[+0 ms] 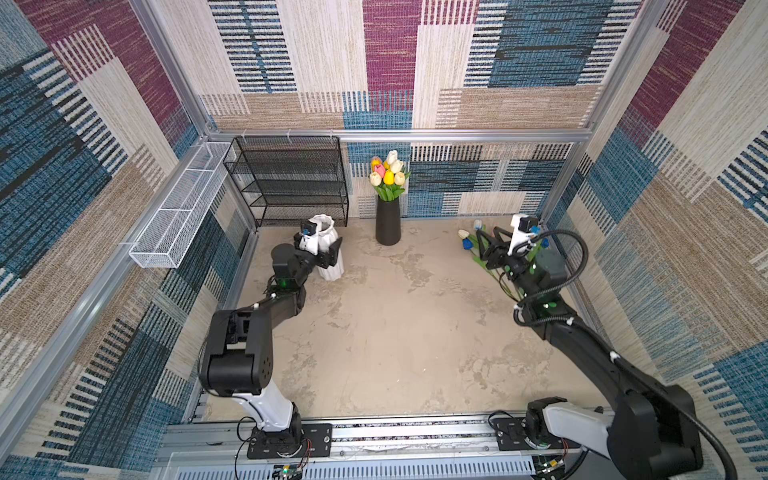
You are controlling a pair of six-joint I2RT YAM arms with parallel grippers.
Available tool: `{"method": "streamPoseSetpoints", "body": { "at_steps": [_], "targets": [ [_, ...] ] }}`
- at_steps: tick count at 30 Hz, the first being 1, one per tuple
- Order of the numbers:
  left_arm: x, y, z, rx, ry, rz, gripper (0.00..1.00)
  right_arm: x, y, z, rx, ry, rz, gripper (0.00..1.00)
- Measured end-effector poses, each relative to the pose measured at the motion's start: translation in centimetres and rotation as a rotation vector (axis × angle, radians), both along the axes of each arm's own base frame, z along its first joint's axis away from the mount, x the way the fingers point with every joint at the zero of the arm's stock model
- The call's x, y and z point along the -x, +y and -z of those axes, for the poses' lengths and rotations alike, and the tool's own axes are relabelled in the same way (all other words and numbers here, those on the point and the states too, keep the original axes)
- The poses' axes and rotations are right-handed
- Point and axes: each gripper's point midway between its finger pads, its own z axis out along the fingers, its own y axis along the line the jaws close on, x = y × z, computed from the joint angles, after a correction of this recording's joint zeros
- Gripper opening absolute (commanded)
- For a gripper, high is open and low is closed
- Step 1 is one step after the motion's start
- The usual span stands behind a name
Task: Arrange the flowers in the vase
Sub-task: 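Carry the white vase to table centre with left gripper while right reaches tulips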
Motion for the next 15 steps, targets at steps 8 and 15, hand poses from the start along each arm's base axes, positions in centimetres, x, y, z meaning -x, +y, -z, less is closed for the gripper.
{"method": "streamPoseSetpoints", "body": {
  "at_steps": [8,15],
  "targets": [
    [11.5,-15.3,1.5,-0.031,0.067,0.457,0.31,-9.1,-5.1,7.8,0.244,0.432,0.039,0.43],
    [15.2,-19.9,3.2,-0.061,0.097,0.586,0.31,-8.9,-8.2,15.6,0.402,0.706,0.027,0.33]
  ]
}}
